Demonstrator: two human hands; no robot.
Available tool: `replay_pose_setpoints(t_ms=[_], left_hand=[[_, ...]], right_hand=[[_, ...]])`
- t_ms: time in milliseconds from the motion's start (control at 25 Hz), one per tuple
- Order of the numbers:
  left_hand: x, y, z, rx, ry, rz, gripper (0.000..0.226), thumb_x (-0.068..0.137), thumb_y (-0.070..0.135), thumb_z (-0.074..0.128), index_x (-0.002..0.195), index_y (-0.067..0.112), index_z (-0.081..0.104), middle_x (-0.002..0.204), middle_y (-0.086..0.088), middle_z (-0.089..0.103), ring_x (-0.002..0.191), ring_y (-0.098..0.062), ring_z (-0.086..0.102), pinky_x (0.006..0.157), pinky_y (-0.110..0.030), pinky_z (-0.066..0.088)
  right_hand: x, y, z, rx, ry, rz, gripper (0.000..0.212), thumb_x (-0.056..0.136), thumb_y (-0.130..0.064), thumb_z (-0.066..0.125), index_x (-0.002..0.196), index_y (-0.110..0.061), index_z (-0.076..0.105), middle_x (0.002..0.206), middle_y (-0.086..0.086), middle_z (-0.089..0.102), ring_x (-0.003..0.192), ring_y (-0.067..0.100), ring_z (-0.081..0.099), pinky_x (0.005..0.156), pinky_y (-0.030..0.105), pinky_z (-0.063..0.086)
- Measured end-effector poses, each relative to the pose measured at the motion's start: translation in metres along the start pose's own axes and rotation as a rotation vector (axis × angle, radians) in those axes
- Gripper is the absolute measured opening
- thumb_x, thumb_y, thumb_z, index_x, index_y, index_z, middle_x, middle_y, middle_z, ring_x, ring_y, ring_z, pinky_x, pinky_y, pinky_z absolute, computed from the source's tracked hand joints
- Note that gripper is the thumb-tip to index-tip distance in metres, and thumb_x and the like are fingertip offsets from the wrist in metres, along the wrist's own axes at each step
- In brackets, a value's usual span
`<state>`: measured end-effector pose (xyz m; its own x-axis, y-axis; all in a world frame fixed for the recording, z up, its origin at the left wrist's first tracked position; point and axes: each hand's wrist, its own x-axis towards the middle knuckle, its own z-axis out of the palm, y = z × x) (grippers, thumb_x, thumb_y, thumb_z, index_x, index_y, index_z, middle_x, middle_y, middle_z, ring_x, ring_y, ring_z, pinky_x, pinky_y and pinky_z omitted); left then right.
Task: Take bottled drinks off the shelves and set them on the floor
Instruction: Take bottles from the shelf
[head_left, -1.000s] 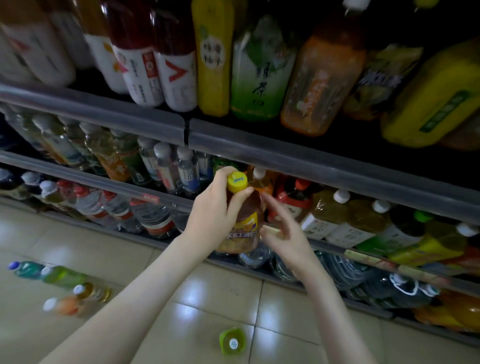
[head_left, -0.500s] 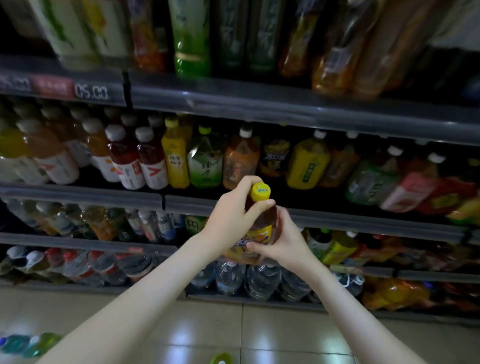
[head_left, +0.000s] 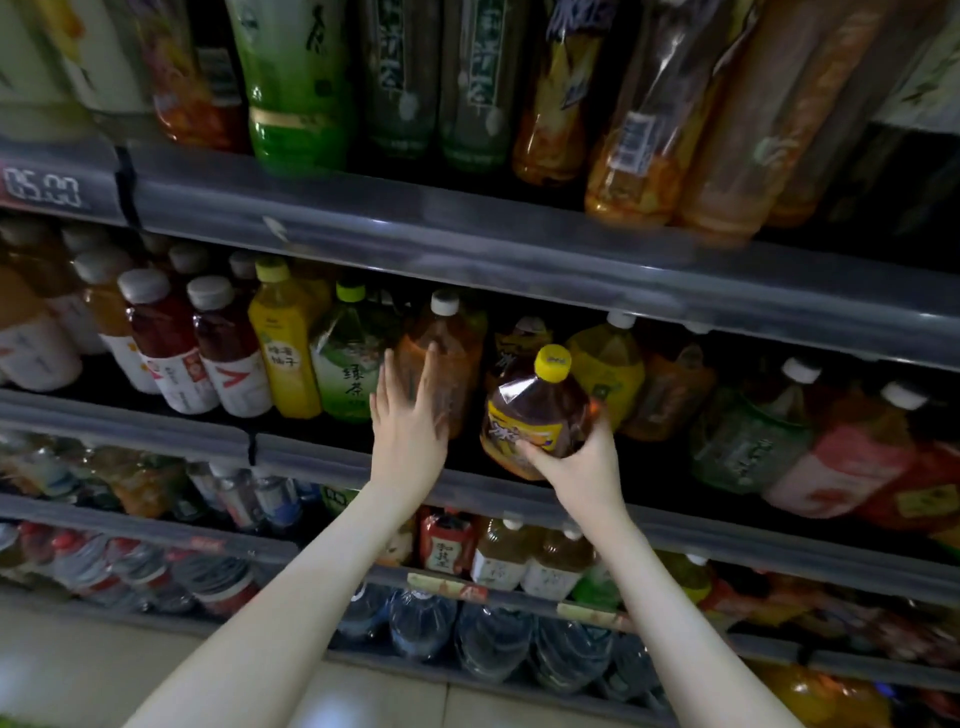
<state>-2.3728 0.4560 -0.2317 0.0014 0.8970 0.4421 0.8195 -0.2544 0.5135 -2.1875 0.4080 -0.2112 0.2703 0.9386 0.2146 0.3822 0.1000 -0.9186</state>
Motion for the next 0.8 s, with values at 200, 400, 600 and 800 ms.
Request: replay_pose_setpoints(t_ms=[200,400,600,800], left_hand=[[0.019,-0.009,0.016,-0.011,0.149,0.094,0.08,0.083,0.027,0.066,0.148,0.011,0.023,0.149,-0.027,0.027,0.133,-0.046,0.028,0.108,-0.051,0.028],[0.053,0.012,0.003,-0.183,0.122,0.043,0.083,0.085,0.034,0.065,0.146,-0.004,0.022,0.146,-0.024,0.034,0.132,-0.042,0.032,0.11,-0.044,0.026],[0.074,0.022,-0.019,0.027,0.116,-0.158,0.065,0.091,0.047,0.051,0.139,0.005,0.04,0.13,-0.023,0.043,0.119,-0.038,0.037,0.098,-0.043,0.03],[0.058,0.031,-0.033,-0.303,0.077,-0.128,0.047,0.084,0.016,0.066,0.123,-0.001,0.046,0.117,-0.02,0.056,0.108,-0.037,0.052,0.082,-0.033,0.041]], right_hand=[[0.037,0.02,0.014,-0.009,-0.055,0.028,0.062,0.075,-0.024,0.081,0.122,-0.027,0.042,0.111,-0.013,0.057,0.102,0.003,0.056,0.078,-0.001,0.039],[0.05,0.019,0.028,-0.382,-0.093,0.04,0.074,0.081,-0.039,0.072,0.136,-0.003,0.037,0.128,0.013,0.054,0.116,0.028,0.055,0.078,0.019,0.041],[0.05,0.004,0.026,-0.849,-0.115,0.116,0.065,0.088,-0.06,0.051,0.121,-0.005,0.042,0.093,0.01,0.064,0.079,0.027,0.066,0.044,0.027,0.038],[0.034,-0.014,0.017,-0.692,-0.114,0.088,0.077,0.085,-0.045,0.066,0.138,-0.005,0.026,0.126,0.013,0.053,0.11,0.03,0.058,0.07,0.036,0.053]])
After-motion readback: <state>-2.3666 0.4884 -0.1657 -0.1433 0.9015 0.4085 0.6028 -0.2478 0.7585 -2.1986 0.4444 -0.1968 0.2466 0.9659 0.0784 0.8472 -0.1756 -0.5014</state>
